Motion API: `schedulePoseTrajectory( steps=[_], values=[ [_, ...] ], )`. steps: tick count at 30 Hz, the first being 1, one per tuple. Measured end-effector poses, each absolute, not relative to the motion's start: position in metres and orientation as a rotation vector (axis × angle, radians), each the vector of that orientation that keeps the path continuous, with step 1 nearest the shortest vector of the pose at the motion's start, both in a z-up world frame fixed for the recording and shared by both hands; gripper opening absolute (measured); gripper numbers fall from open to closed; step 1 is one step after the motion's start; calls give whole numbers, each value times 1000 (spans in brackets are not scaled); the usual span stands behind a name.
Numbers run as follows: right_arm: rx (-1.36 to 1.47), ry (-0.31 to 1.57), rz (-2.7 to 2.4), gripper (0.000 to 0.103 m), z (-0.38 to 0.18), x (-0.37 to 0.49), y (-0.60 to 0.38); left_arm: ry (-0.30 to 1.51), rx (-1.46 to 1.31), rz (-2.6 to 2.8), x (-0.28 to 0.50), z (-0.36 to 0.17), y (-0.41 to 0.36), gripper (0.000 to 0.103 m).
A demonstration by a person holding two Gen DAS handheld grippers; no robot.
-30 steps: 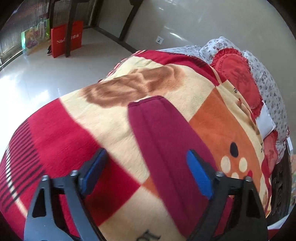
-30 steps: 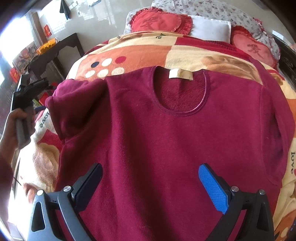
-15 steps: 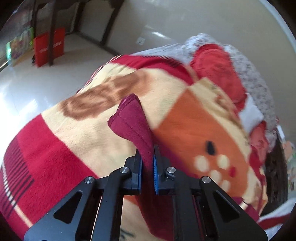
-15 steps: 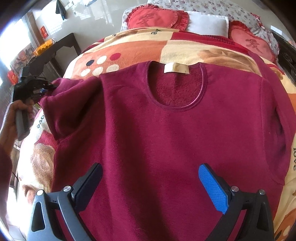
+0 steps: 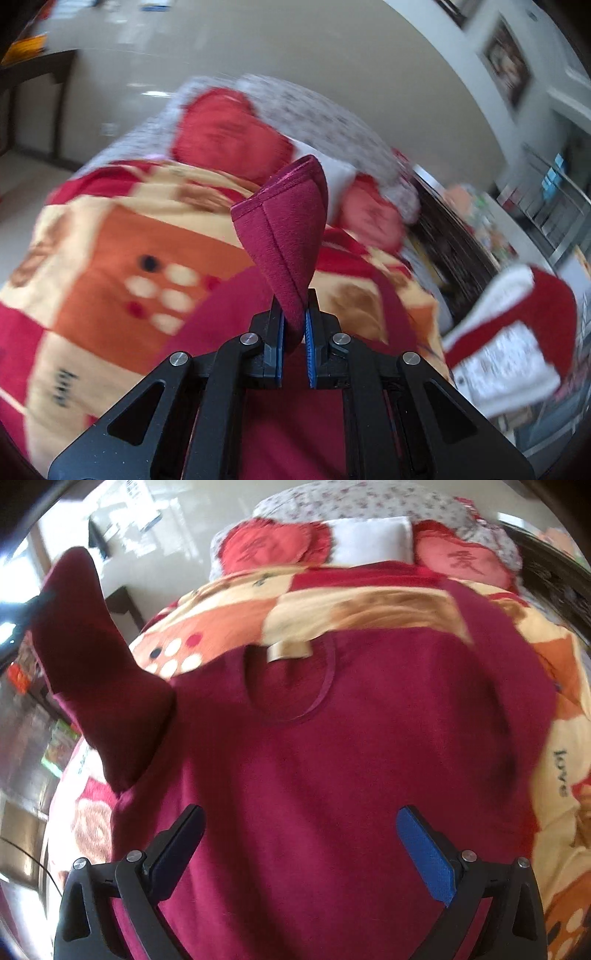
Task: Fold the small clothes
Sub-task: 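Lay the held sleeve across the sweatshirt body and open the left tool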
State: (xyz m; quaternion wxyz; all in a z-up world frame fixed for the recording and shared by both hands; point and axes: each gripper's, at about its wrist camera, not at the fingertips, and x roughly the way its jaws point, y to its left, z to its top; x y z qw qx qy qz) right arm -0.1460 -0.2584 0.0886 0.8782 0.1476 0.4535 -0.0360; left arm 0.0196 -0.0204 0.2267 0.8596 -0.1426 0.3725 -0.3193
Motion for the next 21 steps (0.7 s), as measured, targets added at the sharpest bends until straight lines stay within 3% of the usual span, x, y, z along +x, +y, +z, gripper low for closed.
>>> schedulePoseTrajectory(
  steps=[12, 13, 15, 16, 17, 21],
  values=[
    [468, 903, -268, 103, 97, -184, -347, 1024, -105, -821, -41, 93, -179, 9],
    [477, 902, -278, 103, 97, -185, -352, 1045, -96, -830, -41, 88, -185, 13],
    [492, 901, -285, 103, 97, -187, -358, 1089, -97, -878, -46, 78, -190, 30],
    [495, 899, -284, 103, 98, -188, -359, 1097, -102, -895, -49, 79, -187, 44],
    [495, 897, -283, 103, 98, -188, -360, 1095, -110, -914, -51, 82, -182, 51],
    [473, 891, -258, 103, 100, -181, -356, 1028, -93, -899, -57, 109, -143, 63]
  ],
)
